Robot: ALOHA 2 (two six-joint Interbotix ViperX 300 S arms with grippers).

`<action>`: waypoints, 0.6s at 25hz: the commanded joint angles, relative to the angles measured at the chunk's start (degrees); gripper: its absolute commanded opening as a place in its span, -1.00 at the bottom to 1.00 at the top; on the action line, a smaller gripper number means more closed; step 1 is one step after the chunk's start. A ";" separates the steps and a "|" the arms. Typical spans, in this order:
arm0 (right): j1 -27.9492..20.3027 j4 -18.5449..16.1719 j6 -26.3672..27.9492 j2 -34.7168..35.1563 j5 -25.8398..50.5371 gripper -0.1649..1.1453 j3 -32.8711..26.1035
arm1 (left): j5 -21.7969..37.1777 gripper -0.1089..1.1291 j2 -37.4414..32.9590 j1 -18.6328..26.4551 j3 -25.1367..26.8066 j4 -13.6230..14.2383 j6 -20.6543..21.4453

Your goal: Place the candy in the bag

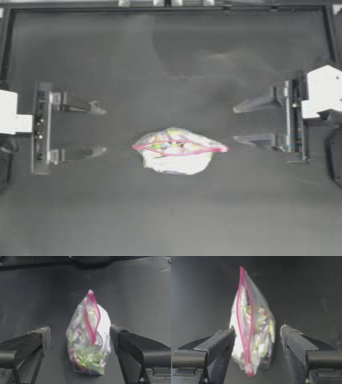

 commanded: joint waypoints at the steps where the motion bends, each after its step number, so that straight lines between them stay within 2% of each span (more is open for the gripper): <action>1: -0.09 0.00 -0.09 -1.41 -0.44 0.61 0.18 | 0.70 0.79 -1.23 0.09 -0.53 0.00 -0.09; 15: -0.09 0.18 0.00 -7.12 -1.49 0.61 3.69 | 1.23 0.78 -4.75 0.09 1.41 -0.09 -0.18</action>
